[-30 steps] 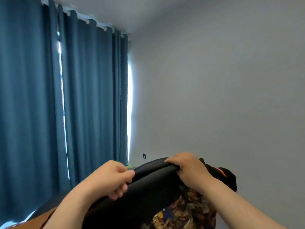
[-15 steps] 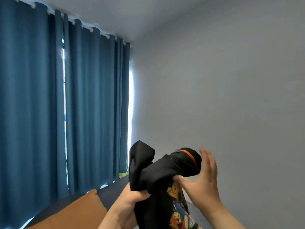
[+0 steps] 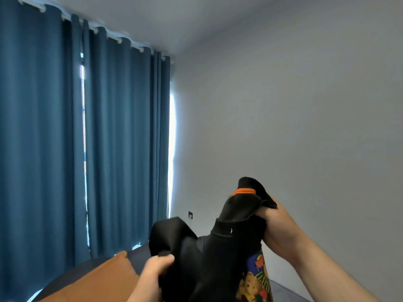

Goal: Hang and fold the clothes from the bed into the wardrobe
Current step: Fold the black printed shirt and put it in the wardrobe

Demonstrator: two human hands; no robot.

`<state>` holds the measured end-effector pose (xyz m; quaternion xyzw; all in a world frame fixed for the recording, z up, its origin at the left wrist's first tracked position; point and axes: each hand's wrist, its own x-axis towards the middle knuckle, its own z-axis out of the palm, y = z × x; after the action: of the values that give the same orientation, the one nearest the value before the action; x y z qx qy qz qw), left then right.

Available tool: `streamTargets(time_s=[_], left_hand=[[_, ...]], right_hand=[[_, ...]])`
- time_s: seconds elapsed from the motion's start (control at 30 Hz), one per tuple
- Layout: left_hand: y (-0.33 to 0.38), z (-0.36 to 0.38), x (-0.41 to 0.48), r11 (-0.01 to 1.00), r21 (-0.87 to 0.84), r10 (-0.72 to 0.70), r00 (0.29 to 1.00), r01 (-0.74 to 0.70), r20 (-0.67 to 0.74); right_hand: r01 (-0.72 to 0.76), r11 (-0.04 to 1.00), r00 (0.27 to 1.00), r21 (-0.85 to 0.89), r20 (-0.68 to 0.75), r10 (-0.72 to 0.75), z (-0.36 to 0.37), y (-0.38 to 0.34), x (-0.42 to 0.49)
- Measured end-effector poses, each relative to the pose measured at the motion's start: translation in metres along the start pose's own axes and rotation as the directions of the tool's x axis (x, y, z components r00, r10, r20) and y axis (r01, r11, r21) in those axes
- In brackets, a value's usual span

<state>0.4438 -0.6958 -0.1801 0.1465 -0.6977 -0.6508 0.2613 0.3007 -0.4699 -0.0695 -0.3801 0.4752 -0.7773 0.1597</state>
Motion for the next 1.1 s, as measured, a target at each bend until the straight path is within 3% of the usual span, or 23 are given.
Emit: streamTargets(time_s=[0.03,0.07,0.1,0.17,0.2,0.27,0.37,0.47,0.5,0.53,0.63,0.7,0.73,0.8,0.87,0.93,1.0,1.1], left_hand=[[0.0,0.0,0.008,0.989,0.14,-0.008,0.965,0.047,-0.262],[0.008,0.005,0.008,0.965,0.264,0.103,0.903,0.012,-0.417],[0.015,0.009,0.004,0.94,0.313,0.262,0.873,-0.135,-0.411],[0.042,0.027,-0.007,0.901,0.243,0.375,0.927,-0.36,-0.014],[0.058,0.039,-0.01,0.909,0.167,0.351,0.918,-0.381,0.184],[0.062,0.046,-0.004,0.939,0.077,0.288,0.892,-0.334,0.349],[0.062,0.04,0.002,0.986,-0.001,0.147,0.882,-0.164,0.448],[0.052,0.037,0.005,0.96,-0.206,-0.032,0.801,0.192,0.598],[0.047,0.038,0.006,0.948,-0.226,-0.052,0.807,0.226,0.588],[0.038,0.035,0.007,0.97,-0.176,-0.038,0.823,0.166,0.567],[0.044,0.031,0.007,0.944,-0.197,-0.132,0.852,0.263,0.507],[0.047,0.017,0.014,0.945,-0.242,-0.099,0.897,0.221,0.431],[0.049,0.008,0.019,0.963,-0.219,-0.076,0.935,0.159,0.346],[0.057,-0.013,0.024,0.997,-0.077,0.013,0.987,-0.001,0.159],[0.069,-0.028,0.026,0.974,0.157,0.158,0.986,-0.164,0.048],[0.08,-0.042,0.025,0.872,0.398,0.281,0.957,-0.285,0.07],[0.087,-0.052,0.023,0.702,0.625,0.366,0.926,-0.342,0.094],[0.084,-0.064,0.022,0.541,0.764,0.424,0.898,-0.353,0.114]], right_hand=[[-0.016,1.0,0.999,0.022,0.052,0.015,0.005,-0.006,0.002],[-0.033,0.998,0.995,0.047,0.097,0.028,0.011,-0.011,0.005],[-0.048,0.996,0.99,0.078,0.137,0.037,0.018,-0.015,0.006],[-0.083,0.988,0.983,0.129,0.172,0.06,0.028,-0.018,0.014],[-0.105,0.985,0.981,0.137,0.179,0.08,0.035,-0.02,0.016],[-0.15,0.977,0.972,0.151,0.205,0.118,0.046,-0.02,0.019],[-0.196,0.969,0.962,0.151,0.22,0.16,0.05,-0.021,0.019],[-0.199,0.975,0.961,0.102,0.213,0.175,0.042,-0.027,0.018],[-0.205,0.975,0.96,0.085,0.212,0.184,0.038,-0.029,0.017],[-0.218,0.974,0.958,0.058,0.203,0.202,0.038,-0.034,0.014],[-0.22,0.975,0.963,-0.016,0.153,0.22,0.025,-0.048,0.009],[-0.114,0.95,0.984,-0.29,0.1,0.148,0.012,-0.057,0.006],[-0.024,0.871,0.995,-0.49,0.068,0.066,0.001,-0.059,0.007],[0.026,0.552,1.0,-0.834,0.013,-0.026,-0.018,-0.064,0.005],[-0.04,0.306,0.999,-0.951,-0.027,0.046,-0.031,-0.064,0.001],[-0.114,0.249,0.989,-0.962,-0.085,0.123,-0.039,-0.058,-0.005],[-0.181,0.213,0.976,-0.96,-0.148,0.162,-0.046,-0.05,-0.009],[-0.221,0.179,0.956,-0.959,-0.176,0.234,-0.054,-0.041,-0.015]])
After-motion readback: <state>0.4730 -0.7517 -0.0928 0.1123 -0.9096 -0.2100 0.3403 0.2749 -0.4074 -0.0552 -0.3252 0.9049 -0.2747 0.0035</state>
